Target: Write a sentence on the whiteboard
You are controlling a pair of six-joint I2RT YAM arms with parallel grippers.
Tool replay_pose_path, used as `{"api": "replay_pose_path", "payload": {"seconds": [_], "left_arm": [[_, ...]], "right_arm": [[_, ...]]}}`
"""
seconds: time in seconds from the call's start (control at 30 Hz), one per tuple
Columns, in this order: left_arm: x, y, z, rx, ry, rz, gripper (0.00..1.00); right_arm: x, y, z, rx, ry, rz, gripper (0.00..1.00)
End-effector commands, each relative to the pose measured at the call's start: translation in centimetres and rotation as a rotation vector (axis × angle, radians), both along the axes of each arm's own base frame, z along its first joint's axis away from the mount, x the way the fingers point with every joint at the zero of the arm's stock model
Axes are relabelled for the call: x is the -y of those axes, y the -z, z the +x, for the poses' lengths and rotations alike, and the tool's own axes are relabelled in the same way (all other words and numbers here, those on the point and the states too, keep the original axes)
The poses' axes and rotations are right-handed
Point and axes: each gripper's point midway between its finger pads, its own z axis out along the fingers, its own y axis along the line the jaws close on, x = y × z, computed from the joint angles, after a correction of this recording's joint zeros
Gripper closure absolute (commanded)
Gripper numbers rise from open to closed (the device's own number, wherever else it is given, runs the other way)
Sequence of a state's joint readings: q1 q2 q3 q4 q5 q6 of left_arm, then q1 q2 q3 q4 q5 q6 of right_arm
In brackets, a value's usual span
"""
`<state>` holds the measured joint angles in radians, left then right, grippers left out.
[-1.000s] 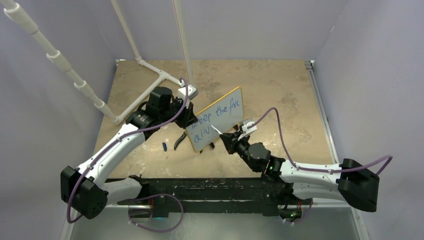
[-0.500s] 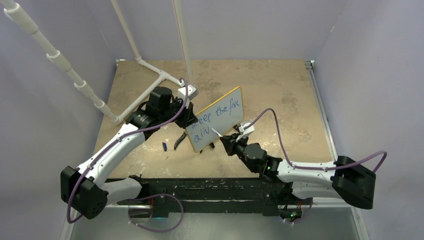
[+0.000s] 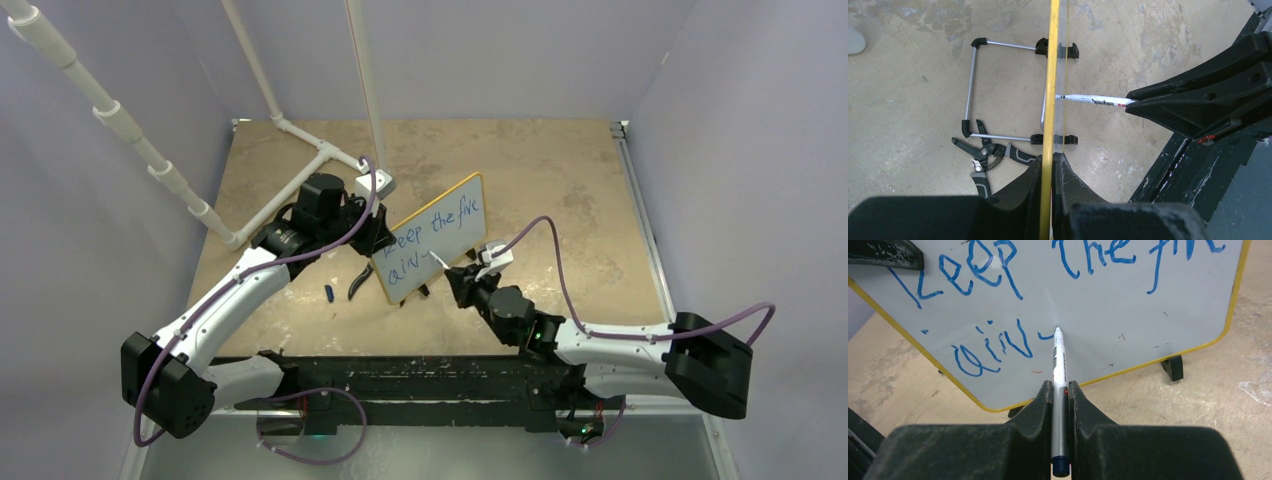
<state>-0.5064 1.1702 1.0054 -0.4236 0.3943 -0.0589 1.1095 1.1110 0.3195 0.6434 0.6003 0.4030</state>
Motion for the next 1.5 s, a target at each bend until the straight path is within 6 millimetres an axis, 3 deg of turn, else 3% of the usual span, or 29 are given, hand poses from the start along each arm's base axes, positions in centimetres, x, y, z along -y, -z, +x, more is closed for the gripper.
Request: {"api": "replay_pose_path", "payload": {"seconds": [0.0, 0.47, 0.83, 1.2, 1.47], "left_arm": [[-0.5, -0.7, 0.6, 0.05, -0.026, 0.006, 1.0], [-0.6, -0.8, 0.5, 0.052, -0.028, 0.006, 1.0], [-0.6, -1.0, 0.5, 0.056, -0.028, 0.005, 1.0], [-0.6, -1.0, 0.5, 0.054, -0.027, 0.006, 1.0], [-0.6, -1.1, 0.5, 0.054, -0.03, 0.005, 1.0]], "right_arm": [[0.0, -3.2, 0.8, 0.061, 0.036, 0.06, 1.0], [-1.8, -3.4, -0.1, 0.095, -0.085, 0.049, 1.0], [-1.9, 0.0, -0.5, 0.002, -0.086, 0.0, 1.0], [-1.2, 1.8, 0.1, -0.054, -0.018, -0.038, 1.0], [-0.8, 0.5, 0.6, -0.03, 0.02, -0.008, 1.0]]}}
